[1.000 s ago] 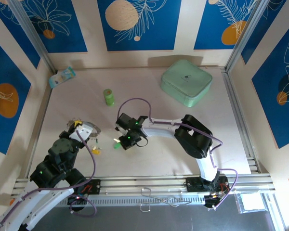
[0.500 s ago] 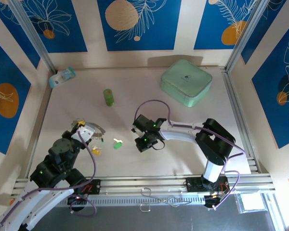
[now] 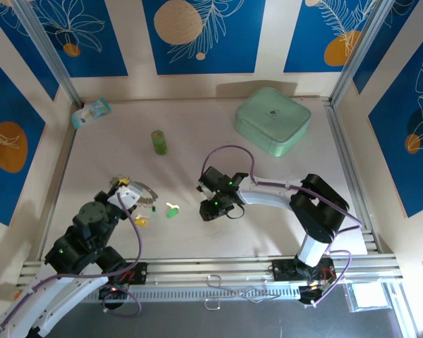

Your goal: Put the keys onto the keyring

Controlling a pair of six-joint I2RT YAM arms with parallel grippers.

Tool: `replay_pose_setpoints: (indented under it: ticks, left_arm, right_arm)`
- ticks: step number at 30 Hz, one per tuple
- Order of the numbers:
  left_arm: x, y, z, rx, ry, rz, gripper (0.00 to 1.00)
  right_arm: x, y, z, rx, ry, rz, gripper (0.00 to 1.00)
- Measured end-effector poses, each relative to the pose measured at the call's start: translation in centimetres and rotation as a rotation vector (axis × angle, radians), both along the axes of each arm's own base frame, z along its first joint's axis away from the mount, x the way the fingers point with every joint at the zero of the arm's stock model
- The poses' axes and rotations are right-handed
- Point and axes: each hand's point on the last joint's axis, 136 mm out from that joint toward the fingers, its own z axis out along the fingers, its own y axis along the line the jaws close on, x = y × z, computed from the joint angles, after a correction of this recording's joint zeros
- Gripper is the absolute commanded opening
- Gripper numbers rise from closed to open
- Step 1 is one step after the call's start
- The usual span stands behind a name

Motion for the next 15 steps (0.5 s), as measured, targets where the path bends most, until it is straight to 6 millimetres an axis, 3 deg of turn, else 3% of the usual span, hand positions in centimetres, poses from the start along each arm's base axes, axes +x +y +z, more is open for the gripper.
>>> replay_pose_setpoints:
  ticks: [6, 15]
  left_arm:
    - [0.0, 0.0, -0.2, 0.005, 0.007, -0.002, 0.0]
    - [-0.1, -0.1, -0.3, 0.006, 0.01, -0.008, 0.0]
  right_arm:
    - [0.1, 0.2, 1.7, 0.043, -0.027, -0.014, 0.44]
    - [0.5, -0.3, 4.1, 0.11, -0.125, -0.036, 0.44]
